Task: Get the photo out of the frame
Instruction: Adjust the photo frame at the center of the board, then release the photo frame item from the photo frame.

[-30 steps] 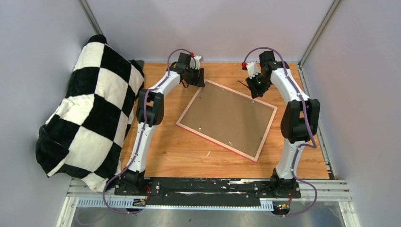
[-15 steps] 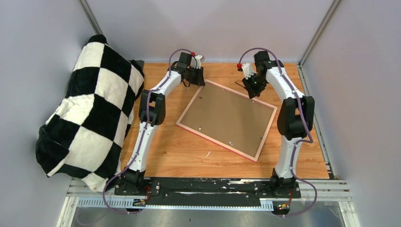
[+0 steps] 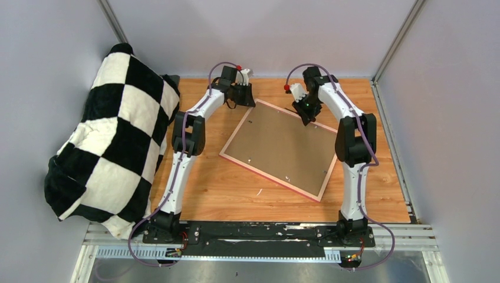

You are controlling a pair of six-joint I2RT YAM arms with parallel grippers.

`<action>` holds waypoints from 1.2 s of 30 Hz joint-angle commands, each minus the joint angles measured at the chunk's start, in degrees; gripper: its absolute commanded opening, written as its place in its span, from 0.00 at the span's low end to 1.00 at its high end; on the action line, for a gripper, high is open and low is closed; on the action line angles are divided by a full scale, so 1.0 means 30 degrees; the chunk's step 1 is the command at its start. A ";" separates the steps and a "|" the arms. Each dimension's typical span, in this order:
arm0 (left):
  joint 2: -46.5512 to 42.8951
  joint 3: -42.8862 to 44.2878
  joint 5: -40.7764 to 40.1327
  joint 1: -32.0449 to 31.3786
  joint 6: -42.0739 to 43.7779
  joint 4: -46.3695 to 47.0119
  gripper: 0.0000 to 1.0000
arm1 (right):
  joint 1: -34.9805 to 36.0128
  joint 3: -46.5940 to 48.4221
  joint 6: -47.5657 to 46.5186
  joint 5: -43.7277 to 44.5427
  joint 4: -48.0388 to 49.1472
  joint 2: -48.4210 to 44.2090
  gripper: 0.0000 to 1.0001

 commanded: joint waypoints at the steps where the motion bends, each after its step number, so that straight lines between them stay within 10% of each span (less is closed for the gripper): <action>1: 0.1215 -0.0974 0.0539 -0.0249 -0.0265 -0.1768 0.22 | 0.0427 0.0676 -0.0299 0.0608 -0.0805 0.0504 0.00; 36: 0.2020 0.0501 0.1653 -0.0245 0.0092 -0.2490 0.16 | 0.1382 0.0509 -0.0518 0.1666 -0.0557 0.1368 0.00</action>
